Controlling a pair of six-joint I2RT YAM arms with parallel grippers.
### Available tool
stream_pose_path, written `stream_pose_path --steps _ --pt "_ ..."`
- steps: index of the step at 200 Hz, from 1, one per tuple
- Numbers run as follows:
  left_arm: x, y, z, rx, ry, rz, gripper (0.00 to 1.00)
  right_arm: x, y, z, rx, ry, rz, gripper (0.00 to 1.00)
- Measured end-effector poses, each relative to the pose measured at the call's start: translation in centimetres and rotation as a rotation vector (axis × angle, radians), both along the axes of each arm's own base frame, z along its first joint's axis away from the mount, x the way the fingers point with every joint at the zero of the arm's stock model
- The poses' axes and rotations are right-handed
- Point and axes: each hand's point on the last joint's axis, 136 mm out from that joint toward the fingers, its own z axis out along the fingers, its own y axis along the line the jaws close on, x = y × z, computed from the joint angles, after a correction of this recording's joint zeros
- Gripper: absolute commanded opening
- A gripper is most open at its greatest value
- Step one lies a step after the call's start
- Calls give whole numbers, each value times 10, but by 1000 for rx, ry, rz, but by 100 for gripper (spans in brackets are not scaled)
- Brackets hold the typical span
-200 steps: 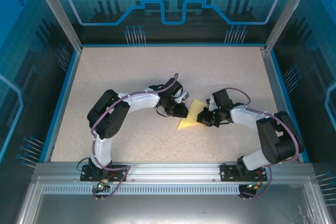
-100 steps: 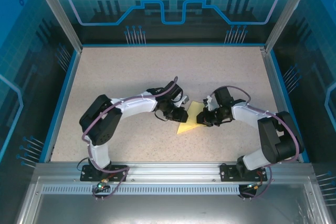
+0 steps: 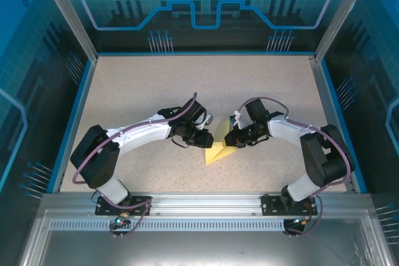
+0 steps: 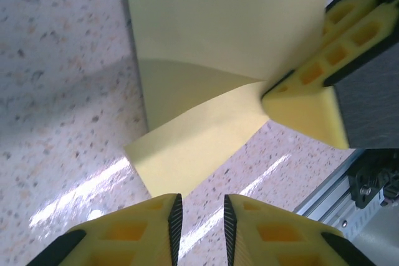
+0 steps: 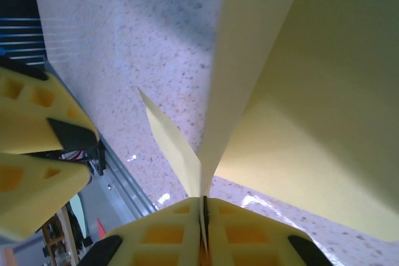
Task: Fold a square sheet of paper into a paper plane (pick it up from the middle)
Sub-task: Fourth fold the wing at the center of the table.
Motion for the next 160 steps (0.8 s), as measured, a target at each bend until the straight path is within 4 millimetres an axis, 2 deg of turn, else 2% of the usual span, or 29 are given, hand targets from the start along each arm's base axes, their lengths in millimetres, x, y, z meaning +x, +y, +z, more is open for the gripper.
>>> stream_pose_path --steps 34,53,81,122,160 --pt "-7 7 14 -17 -15 19 28 -4 15 10 31 -20 81 9" --pt "-9 9 20 -30 -24 25 28 -6 16 4 27 -4 105 9" --pt "-13 6 19 -31 -12 24 28 -13 12 -5 7 32 119 10" --pt "-22 -5 6 -23 15 -16 26 -10 6 -8 -8 34 107 10" --pt "-26 -9 -18 9 74 -36 25 -7 2 -13 -25 37 96 12"
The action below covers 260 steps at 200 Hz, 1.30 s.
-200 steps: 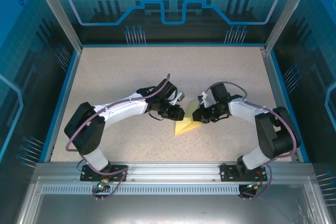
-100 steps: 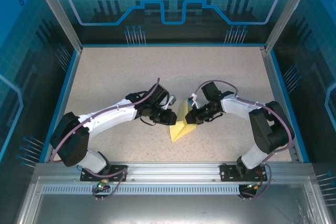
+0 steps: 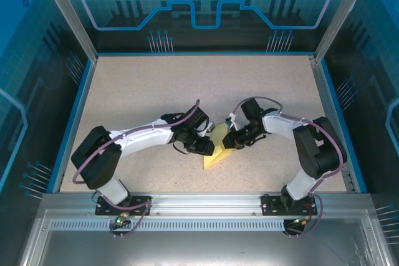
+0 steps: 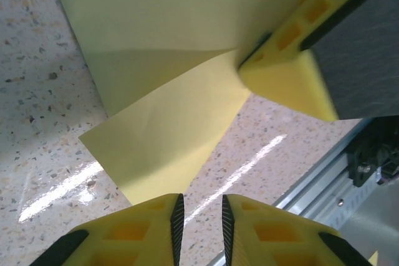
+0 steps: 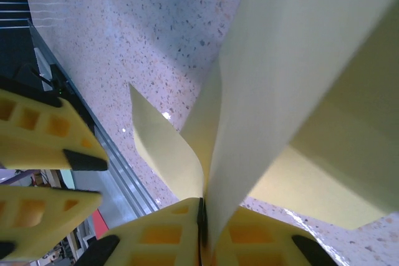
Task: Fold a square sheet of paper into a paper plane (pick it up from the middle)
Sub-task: Fourth fold the wing at the center of the table.
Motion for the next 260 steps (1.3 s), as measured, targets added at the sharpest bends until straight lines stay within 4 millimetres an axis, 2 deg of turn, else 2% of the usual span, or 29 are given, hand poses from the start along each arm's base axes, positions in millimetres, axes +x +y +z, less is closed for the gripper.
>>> stream_pose_path --steps 30,110,188,260 --pt "0 -2 -16 23 23 -25 23 1 -2 -4 -11 4 -4 14" --pt "3 -5 -38 53 36 -71 19 -8 -6 -14 -23 35 -22 17" --pt "16 -7 -38 35 4 -70 19 -11 -12 -29 -61 61 -84 16" --pt "25 -5 -39 26 -13 -65 17 -6 -13 -30 -69 49 -134 16"
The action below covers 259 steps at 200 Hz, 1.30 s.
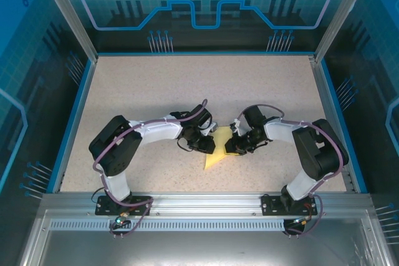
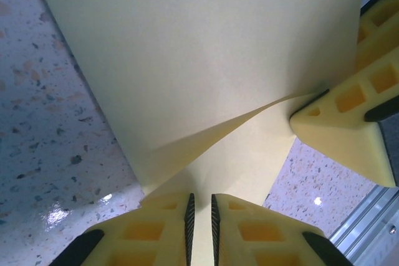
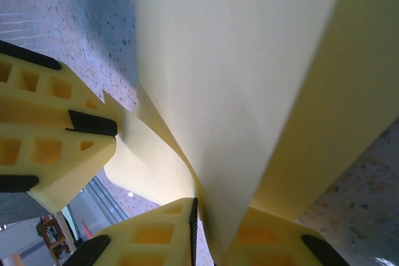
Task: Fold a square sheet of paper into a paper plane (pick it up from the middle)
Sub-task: Fourth fold the wing at the center of the table.
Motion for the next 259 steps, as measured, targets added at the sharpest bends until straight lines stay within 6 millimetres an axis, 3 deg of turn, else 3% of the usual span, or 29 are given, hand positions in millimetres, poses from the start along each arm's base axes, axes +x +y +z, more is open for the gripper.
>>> stream_pose_path --steps 167,259 --pt "12 -4 -20 -9 -10 3 14 -3 12 1 45 -4 -59 29" --pt "13 -6 -18 -22 -13 0 18 1 14 -3 26 -3 -103 9"
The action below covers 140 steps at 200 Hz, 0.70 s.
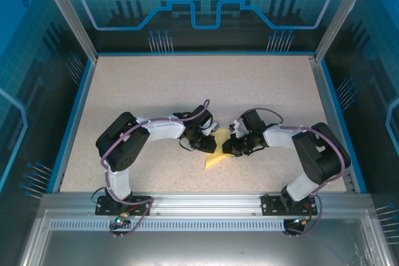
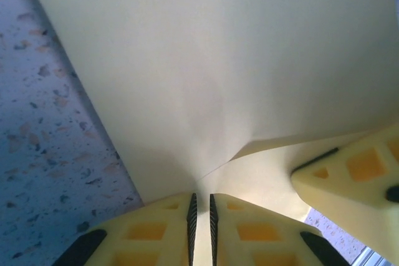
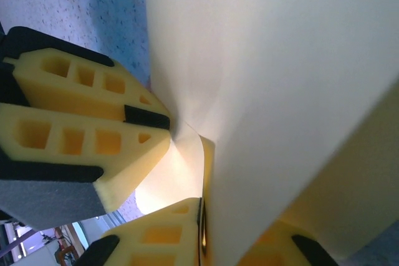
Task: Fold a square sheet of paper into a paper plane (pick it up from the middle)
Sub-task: Fourth fold the wing at the center of the table.
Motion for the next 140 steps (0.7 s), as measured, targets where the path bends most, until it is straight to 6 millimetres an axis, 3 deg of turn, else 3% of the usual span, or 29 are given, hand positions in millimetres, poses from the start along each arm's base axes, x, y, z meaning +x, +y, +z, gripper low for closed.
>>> stream_pose_path --steps 70,140 --pt "4 1 23 -34 -40 8 18 1 -4 -5 -28 -1 -14 7" --pt "-7 11 12 -7 -9 8 16 -2 -6 -8 -36 18 -25 7"
